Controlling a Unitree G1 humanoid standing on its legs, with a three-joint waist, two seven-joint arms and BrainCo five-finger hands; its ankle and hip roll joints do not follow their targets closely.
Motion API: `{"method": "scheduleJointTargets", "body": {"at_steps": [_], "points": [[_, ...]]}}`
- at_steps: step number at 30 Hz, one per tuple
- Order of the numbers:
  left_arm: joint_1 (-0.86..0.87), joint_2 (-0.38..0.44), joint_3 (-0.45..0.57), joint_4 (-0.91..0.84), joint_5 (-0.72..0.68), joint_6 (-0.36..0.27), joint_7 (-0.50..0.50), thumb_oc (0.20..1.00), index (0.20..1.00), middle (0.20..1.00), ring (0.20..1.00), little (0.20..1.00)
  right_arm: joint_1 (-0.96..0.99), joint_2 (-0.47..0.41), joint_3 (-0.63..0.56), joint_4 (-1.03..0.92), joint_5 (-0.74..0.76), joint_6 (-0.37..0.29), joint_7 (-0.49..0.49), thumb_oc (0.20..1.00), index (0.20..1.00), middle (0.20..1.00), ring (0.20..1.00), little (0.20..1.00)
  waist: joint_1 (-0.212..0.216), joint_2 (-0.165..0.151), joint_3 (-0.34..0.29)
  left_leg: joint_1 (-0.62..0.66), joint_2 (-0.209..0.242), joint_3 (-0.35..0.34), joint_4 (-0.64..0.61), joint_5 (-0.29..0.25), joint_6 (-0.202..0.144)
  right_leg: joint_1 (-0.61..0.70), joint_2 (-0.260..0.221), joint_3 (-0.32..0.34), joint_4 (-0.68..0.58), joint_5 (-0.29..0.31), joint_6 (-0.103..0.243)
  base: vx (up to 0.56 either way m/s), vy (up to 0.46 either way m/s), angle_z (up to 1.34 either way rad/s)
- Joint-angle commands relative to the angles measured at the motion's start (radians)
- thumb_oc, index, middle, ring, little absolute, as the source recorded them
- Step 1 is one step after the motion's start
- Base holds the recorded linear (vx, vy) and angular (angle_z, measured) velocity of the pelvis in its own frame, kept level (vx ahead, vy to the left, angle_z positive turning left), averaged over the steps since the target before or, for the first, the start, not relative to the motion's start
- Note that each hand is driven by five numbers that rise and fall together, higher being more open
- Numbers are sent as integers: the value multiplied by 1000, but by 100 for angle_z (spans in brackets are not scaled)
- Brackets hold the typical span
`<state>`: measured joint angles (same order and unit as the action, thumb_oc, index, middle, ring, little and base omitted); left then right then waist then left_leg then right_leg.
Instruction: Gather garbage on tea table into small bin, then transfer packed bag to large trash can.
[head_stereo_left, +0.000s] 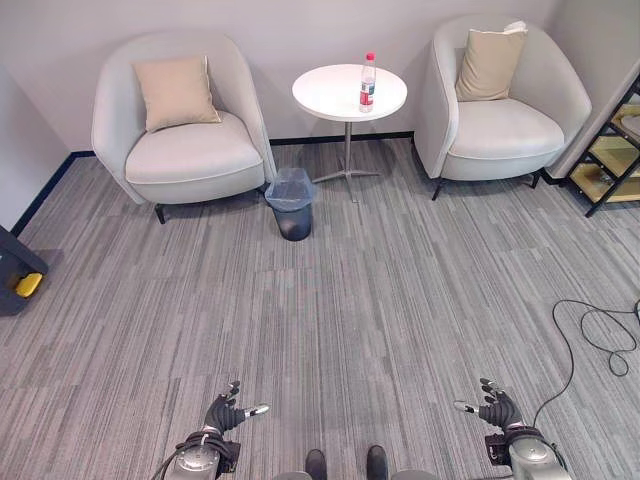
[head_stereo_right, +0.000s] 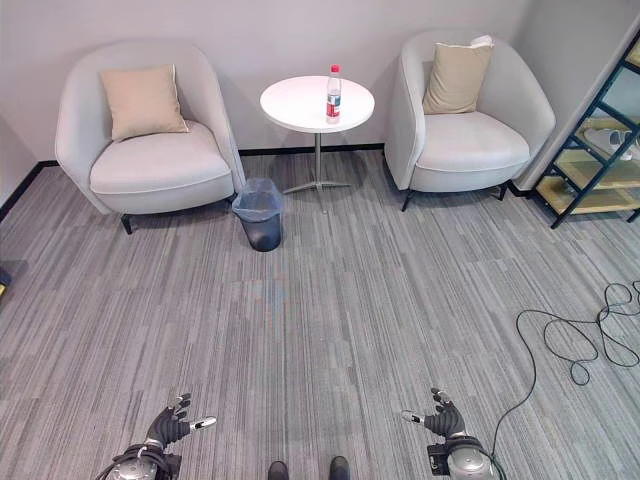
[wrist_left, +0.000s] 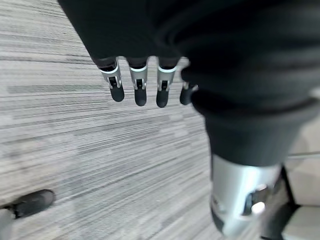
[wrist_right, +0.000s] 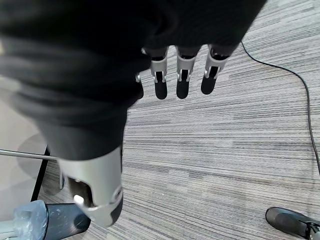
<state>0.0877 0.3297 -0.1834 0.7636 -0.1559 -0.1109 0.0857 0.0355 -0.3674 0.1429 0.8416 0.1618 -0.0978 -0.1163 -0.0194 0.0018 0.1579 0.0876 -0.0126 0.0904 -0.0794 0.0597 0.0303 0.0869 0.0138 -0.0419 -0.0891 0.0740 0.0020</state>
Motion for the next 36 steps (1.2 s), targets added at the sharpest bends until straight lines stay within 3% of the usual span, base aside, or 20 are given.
{"method": "scheduleJointTargets", "body": {"at_steps": [1, 11, 15, 19, 24, 26, 31, 33, 34, 35, 36], "points": [[-35, 10, 18, 32, -24, -27, 8, 1000, 1000, 1000, 1000, 1000, -35, -2, -22, 46, 58, -22, -17, 1000, 1000, 1000, 1000, 1000, -1, -18, -25, 3, 17, -7, 51, -128, -61, 45, -53, -28, 31, -147, 92, 14, 9, 4], [-2, 16, 44, -27, -49, -24, 5, 1000, 1000, 1000, 1000, 1000, -34, 6, -51, 13, 98, -17, -16, 1000, 1000, 1000, 1000, 1000, 19, -18, -7, -61, 0, -9, 118, -155, -43, 14, -77, -30, 52, -146, 108, 2, 68, 1], [2, 23, 46, -58, -59, -25, 2, 1000, 1000, 1000, 1000, 1000, -45, 5, -57, -5, 105, -11, -19, 1000, 1000, 1000, 1000, 1000, 29, -7, 10, -99, -17, -14, 145, -171, -16, -72, -101, -18, 183, -163, 127, 6, 158, -13], [-16, 31, 39, -60, -48, -23, 3, 1000, 1000, 1000, 1000, 1000, -51, 4, -46, -36, 97, -12, -19, 1000, 1000, 1000, 1000, 1000, 17, 10, 46, -88, -27, -19, 164, -198, 9, -197, -107, -16, 411, -149, 148, 53, 94, -12], [-18, 27, 37, -65, -47, -24, 6, 1000, 1000, 1000, 1000, 1000, -60, 0, -33, -67, 95, -15, -18, 1000, 1000, 1000, 1000, 1000, 5, 19, 58, -26, -26, -13, 138, -224, 7, -271, -111, -78, 362, -117, 132, 174, -12, -11], [-20, 20, 35, -63, -49, -22, 6, 1000, 1000, 1000, 1000, 1000, -63, -5, -24, -88, 88, -14, -22, 1000, 1000, 1000, 1000, 1000, -16, 19, 67, 37, -24, -18, 111, -247, -1, -329, -109, -125, 239, -70, 139, 322, -132, -11], [-30, 9, 29, -55, -28, -34, 6, 1000, 1000, 1000, 1000, 1000, -29, -15, -26, -131, 69, -17, -18, 1000, 1000, 1000, 1000, 1000, -48, 17, 63, 122, -28, -55, 91, -296, -22, -342, -108, -113, 140, -26, 147, 356, -157, 11], [-27, -2, 24, -46, -33, -35, 11, 1000, 1000, 1000, 1000, 1000, -25, -24, -24, -128, 64, -22, -17, 1000, 1000, 1000, 1000, 1000, -53, 34, 52, 121, -1, -61, 140, -267, -53, -330, -91, -121, 163, -22, 124, 270, -183, 47], [-27, -1, 24, -46, -33, -35, 11, 1000, 1000, 1000, 1000, 1000, -25, -23, -23, -128, 64, -22, -16, 1000, 1000, 1000, 1000, 1000, -55, 31, 50, 116, -4, -62, 140, -263, -53, -333, -94, -121, 162, -19, 124, 237, -196, 45], [-26, -6, 18, -46, -37, -34, 9, 1000, 1000, 1000, 1000, 1000, -23, -28, -22, -138, 64, -26, -14, 1000, 1000, 1000, 1000, 1000, -58, 45, 49, 108, 18, -63, 188, -222, -75, -316, -78, -115, 170, -34, 110, 270, -279, 31], [-28, -12, 8, -47, -40, -35, 1, 1000, 1000, 1000, 1000, 1000, -25, -35, -20, -139, 68, -36, -11, 1000, 1000, 1000, 1000, 1000, -55, 49, 50, 33, 49, -54, 364, -119, -124, -273, -68, -113, 158, -56, 82, 335, -369, 8]]}}
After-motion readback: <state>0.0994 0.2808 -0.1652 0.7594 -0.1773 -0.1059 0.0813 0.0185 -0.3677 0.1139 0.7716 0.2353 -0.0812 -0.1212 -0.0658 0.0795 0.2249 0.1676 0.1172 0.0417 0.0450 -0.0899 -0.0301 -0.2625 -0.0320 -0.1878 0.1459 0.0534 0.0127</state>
